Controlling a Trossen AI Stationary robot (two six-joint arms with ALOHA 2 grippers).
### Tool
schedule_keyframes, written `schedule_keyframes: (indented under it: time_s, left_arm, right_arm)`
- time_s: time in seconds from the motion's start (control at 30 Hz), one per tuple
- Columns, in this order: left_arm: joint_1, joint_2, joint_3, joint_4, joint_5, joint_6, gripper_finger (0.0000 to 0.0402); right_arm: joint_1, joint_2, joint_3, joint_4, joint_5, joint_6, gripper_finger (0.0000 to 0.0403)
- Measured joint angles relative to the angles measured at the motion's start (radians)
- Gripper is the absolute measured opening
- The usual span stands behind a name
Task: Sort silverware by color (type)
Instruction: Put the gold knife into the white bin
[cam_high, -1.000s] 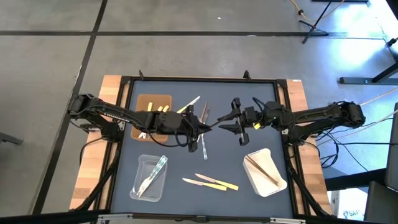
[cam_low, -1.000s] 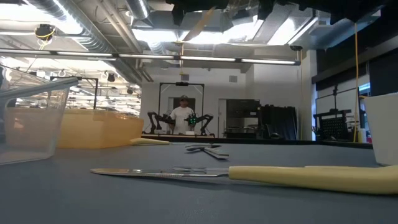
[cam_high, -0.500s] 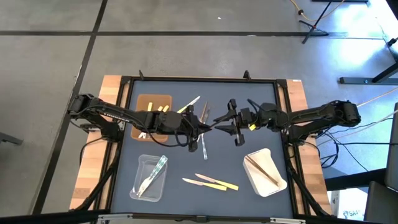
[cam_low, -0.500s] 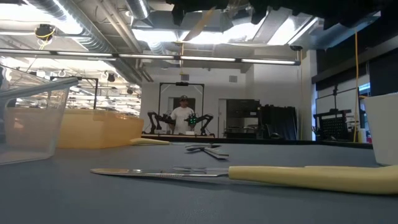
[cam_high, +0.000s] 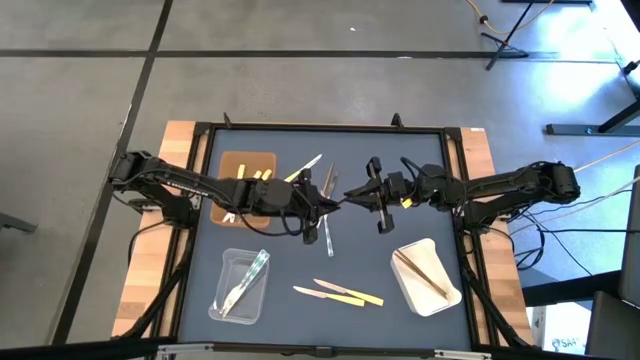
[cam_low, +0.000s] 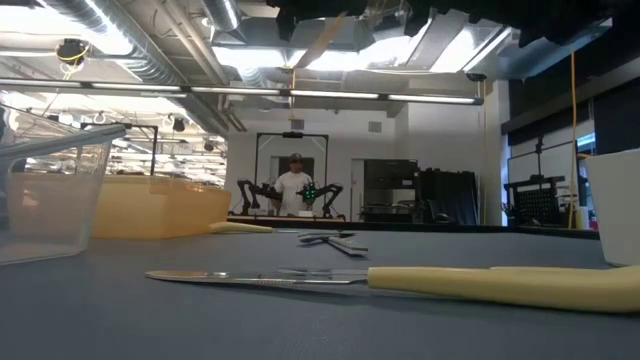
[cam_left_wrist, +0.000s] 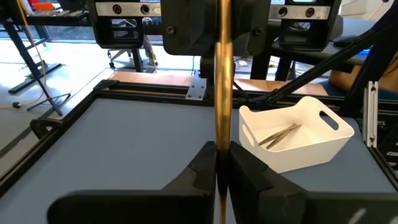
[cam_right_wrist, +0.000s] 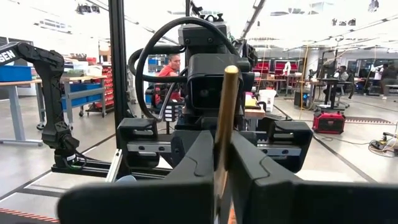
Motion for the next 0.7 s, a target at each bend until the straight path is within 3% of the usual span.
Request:
schedule_keyframes:
  time_s: [0.7]
  left_arm:
    - [0.0,0.0,0.0,-0.002,0.0,-0.005,0.0028]
  right_arm:
    - [0.0,0.0,0.0,-0.002,-0.003,0.009,0.0006]
